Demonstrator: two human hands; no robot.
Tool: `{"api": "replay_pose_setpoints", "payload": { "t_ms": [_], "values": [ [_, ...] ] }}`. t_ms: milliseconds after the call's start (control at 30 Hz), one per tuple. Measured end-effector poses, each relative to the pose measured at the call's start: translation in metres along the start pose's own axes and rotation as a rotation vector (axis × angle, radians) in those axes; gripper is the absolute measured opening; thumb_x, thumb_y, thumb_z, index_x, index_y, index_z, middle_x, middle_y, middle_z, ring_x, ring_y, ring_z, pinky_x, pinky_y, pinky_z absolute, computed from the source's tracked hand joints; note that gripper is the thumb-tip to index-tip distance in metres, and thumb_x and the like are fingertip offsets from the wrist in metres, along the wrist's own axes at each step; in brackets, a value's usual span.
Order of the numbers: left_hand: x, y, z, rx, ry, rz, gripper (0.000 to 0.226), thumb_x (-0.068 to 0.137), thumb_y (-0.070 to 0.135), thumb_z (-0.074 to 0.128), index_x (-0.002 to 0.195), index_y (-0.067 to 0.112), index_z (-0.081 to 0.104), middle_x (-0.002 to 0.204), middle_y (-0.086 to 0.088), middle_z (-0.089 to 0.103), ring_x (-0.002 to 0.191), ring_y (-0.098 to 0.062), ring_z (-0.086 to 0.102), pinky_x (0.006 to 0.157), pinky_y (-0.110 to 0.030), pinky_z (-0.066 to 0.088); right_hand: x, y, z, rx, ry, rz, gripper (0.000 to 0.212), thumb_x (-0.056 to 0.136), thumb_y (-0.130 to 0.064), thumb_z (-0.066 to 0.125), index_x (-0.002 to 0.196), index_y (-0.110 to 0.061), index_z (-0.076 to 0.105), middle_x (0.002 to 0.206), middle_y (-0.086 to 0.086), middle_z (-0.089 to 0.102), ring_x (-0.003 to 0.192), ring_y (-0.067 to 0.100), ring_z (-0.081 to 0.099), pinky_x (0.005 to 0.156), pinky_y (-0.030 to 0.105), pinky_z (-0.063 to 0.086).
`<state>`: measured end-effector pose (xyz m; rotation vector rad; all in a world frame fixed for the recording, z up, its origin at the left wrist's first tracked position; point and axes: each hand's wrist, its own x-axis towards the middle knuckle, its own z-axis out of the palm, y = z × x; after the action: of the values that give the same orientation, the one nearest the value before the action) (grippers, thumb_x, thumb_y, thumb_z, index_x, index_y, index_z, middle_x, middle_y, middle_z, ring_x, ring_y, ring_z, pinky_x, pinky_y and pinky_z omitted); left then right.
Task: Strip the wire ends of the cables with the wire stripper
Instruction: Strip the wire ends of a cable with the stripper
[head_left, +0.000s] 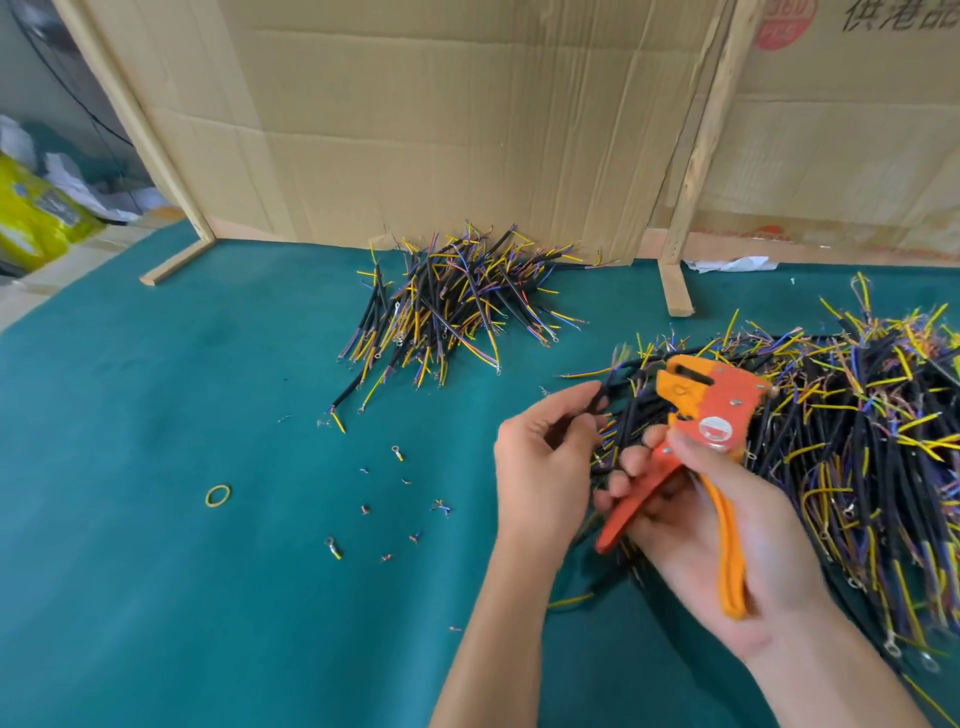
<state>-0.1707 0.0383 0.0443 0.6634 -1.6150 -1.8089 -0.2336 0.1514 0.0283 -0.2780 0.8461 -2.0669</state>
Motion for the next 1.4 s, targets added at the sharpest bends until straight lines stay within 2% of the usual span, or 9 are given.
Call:
{"api": "replay_pose_setpoints", "payload": {
  "t_ms": [133,267,367,533,733,1033,1200,1267,1400],
  "values": [
    [0.012,0.012,0.001,0.076,-0.288,-0.059,0.042,0.097,0.001,0.043,0.106,0.029,0.074,0.077,0.008,0.07,0.046,-0.013,0.054,0.044,-0.022,0.046,0.004,-0.002,-0.011,0.034,0.032,0.007,0.039,0.064,-0.025,0.092,0.096,-0.013,0.075,0.083,0.012,0.066,0.072,0.03,0.068,0.07,0.043,0.059],
    [0.051,0.034,-0.059,0.715,0.152,0.273,0.022,0.087,0.009,0.062,0.096,0.021,0.078,0.096,0.006,0.076,0.091,-0.012,0.069,0.085,-0.024,0.05,-0.008,-0.004,-0.001,0.034,-0.06,0.117,0.052,0.062,-0.018,0.094,0.108,-0.006,0.073,0.099,0.024,0.068,0.082,0.038,0.069,0.077,0.05,0.059],
    [0.082,0.042,-0.137,0.98,0.499,0.074,0.029,0.08,0.008,0.059,0.101,0.021,0.073,0.102,-0.007,0.075,0.102,-0.029,0.067,0.088,-0.033,0.051,-0.02,-0.006,0.014,-0.027,-0.255,0.304,0.059,0.067,-0.013,0.092,0.119,0.002,0.067,0.124,0.039,0.06,0.085,0.045,0.066,0.079,0.056,0.056],
    [0.099,0.03,-0.194,1.252,0.355,-0.193,0.021,0.088,0.025,0.068,0.104,0.013,0.067,0.11,-0.019,0.067,0.105,-0.04,0.061,0.088,-0.042,0.052,-0.029,-0.002,0.028,-0.372,-0.531,0.637,0.06,0.085,-0.016,0.073,0.132,0.007,0.044,0.143,0.027,0.055,0.092,0.038,0.066,0.082,0.045,0.051],
    [0.107,0.049,-0.206,1.536,0.265,-0.213,0.023,0.092,0.023,0.062,0.106,0.006,0.066,0.113,-0.023,0.064,0.105,-0.043,0.061,0.08,-0.042,0.051,-0.025,0.018,0.027,-0.376,-0.196,0.495,0.064,0.055,-0.002,0.078,0.116,0.008,0.06,0.125,0.019,0.069,0.1,0.05,0.069,0.081,0.067,0.056],
    [0.027,0.081,-0.257,1.308,0.418,-0.164,0.01,0.089,0.023,0.07,0.09,0.016,0.077,0.09,-0.013,0.072,0.095,-0.038,0.062,0.08,-0.04,0.048,-0.011,0.018,0.021,-0.273,0.035,0.096,0.061,0.059,0.004,0.062,0.12,0.009,0.057,0.129,0.012,0.07,0.112,0.041,0.069,0.103,0.049,0.047],
    [-0.027,0.065,-0.231,0.979,0.661,-0.037,0.008,0.088,0.021,0.071,0.086,0.018,0.078,0.067,-0.002,0.07,0.069,-0.031,0.065,0.067,-0.039,0.054,-0.02,0.006,0.025,-0.16,-0.178,0.287,0.051,0.059,0.007,0.059,0.11,0.004,0.062,0.132,0.032,0.062,0.088,0.054,0.069,0.078,0.055,0.059],
    [-0.042,0.049,-0.19,0.845,0.567,0.057,0.008,0.086,0.019,0.071,0.081,0.022,0.077,0.055,0.01,0.063,0.051,-0.01,0.057,0.055,-0.027,0.048,-0.023,0.002,0.028,-0.129,-0.259,0.303,0.049,0.055,0.004,0.064,0.103,0.0,0.07,0.135,0.034,0.059,0.081,0.053,0.067,0.076,0.055,0.058],
    [-0.067,0.017,-0.108,0.652,0.305,0.161,0.013,0.086,0.015,0.073,0.079,0.026,0.073,0.059,0.013,0.059,0.049,-0.004,0.052,0.049,-0.012,0.035,-0.025,-0.005,0.028,-0.128,-0.266,0.172,0.063,0.058,-0.003,0.064,0.12,0.003,0.068,0.142,0.023,0.058,0.078,0.044,0.068,0.073,0.048,0.059]
  ]
}}
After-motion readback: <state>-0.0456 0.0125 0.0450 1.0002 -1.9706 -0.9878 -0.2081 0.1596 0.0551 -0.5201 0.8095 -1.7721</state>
